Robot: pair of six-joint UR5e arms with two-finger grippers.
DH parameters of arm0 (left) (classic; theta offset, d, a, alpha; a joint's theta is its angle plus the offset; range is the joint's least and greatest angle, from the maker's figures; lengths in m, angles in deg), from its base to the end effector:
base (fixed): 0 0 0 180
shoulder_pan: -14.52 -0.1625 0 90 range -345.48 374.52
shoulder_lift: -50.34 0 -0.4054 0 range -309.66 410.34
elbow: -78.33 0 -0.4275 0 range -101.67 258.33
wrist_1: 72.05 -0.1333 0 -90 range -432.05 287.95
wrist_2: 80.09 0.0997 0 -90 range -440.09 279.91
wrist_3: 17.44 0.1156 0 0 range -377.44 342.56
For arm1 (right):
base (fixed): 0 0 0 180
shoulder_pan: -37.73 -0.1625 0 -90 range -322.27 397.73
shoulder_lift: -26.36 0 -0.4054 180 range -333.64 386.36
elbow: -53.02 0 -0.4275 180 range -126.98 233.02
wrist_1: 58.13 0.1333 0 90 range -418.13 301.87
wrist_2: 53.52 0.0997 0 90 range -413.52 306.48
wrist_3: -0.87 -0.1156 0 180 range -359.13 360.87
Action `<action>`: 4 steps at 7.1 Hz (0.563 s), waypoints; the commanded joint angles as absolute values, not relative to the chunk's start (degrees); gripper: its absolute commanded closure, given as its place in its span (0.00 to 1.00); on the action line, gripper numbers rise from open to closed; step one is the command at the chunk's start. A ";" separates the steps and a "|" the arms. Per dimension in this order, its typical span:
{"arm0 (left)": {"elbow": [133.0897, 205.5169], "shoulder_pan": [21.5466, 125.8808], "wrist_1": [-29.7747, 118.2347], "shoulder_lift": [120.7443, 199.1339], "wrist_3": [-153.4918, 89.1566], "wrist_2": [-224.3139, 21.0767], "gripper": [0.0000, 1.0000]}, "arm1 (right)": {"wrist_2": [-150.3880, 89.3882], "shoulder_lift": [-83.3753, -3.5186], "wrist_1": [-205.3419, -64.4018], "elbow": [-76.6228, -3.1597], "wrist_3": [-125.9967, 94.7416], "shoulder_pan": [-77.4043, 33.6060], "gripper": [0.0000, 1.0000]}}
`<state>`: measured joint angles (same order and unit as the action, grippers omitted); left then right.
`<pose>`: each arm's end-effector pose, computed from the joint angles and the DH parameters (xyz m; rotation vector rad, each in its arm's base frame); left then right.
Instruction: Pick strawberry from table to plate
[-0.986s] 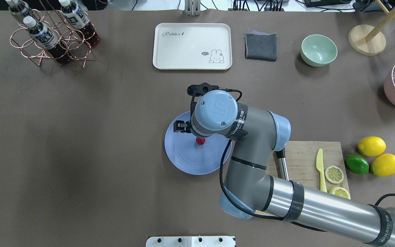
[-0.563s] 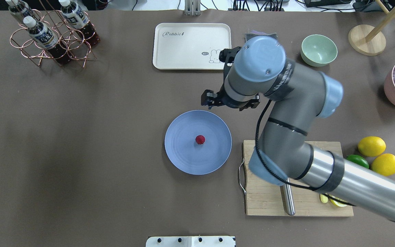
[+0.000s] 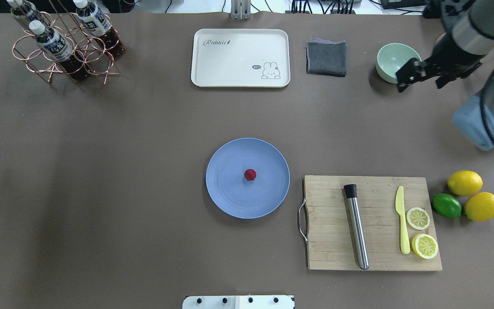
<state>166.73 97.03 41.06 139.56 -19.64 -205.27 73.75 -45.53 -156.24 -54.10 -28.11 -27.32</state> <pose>0.0053 -0.5523 0.6387 0.2981 0.6354 0.1996 -0.1982 -0.5760 0.3376 0.1173 -0.7751 -0.0872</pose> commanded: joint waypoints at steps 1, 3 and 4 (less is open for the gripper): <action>166.75 97.57 33.12 144.36 -23.32 -209.09 0.02 | 77.79 -54.02 -156.39 -52.20 -12.28 -38.34 0.00; 166.05 99.66 30.37 147.36 -23.06 -210.07 0.02 | 77.96 -59.83 -156.48 -50.97 -3.05 -45.37 0.00; 166.05 100.21 27.56 149.20 -22.89 -212.69 0.02 | 80.83 -60.82 -156.39 -46.61 3.36 -49.59 0.00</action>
<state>166.26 99.12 30.75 146.87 -23.04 -210.28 78.45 -58.47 -156.46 -50.49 -4.46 -44.25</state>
